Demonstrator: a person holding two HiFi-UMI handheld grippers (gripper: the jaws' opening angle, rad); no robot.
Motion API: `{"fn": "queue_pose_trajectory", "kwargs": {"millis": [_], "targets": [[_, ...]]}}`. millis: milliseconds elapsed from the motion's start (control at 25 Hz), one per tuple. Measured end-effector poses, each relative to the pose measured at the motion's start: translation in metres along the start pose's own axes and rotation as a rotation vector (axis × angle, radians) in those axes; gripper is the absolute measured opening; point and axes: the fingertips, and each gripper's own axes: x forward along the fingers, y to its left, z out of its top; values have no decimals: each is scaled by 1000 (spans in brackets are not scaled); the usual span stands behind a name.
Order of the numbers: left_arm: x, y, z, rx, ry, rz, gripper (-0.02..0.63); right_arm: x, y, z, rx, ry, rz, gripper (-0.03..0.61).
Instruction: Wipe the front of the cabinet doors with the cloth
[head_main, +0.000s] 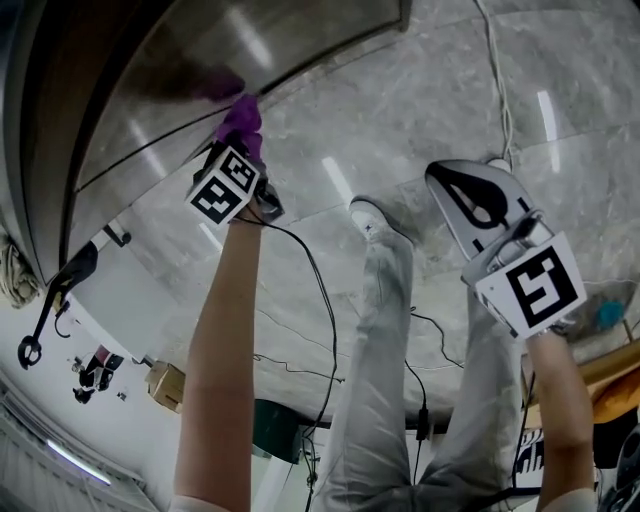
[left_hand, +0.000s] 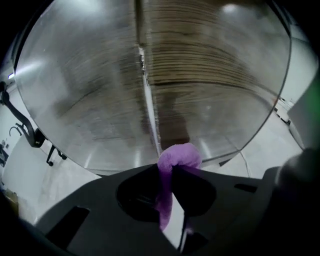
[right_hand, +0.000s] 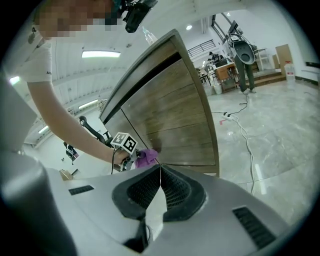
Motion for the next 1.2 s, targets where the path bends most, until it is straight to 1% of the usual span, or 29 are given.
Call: {"fn": "queue_pose_trajectory", "kwargs": {"millis": [80, 200, 360, 520, 680, 800, 920, 1120, 1200], "targets": [[-1, -31, -8, 40, 17, -26, 58, -15, -12, -2, -2, 4, 1, 28], [0, -94, -14, 79, 30, -95, 58, -40, -30, -8, -16, 18, 4, 28], [7, -188, -5, 106, 23, -206, 58, -72, -56, -19, -13, 32, -2, 28], [21, -268, 3, 144, 35, -278, 58, -100, -92, -26, 31, 16, -55, 28], [39, -326, 1, 222, 55, -333, 58, -123, -125, -38, 100, -15, -138, 28], [54, -347, -2, 271, 69, -346, 58, -132, -143, -53, 121, -26, -181, 28], [71, -345, -1, 287, 72, -325, 58, -138, -156, -67, 148, -38, -223, 28], [93, -307, 8, 227, 63, -270, 58, -136, -164, -85, 174, -49, -285, 28], [96, -288, 10, 228, 59, -263, 58, -132, -160, -89, 175, -49, -300, 28]]}}
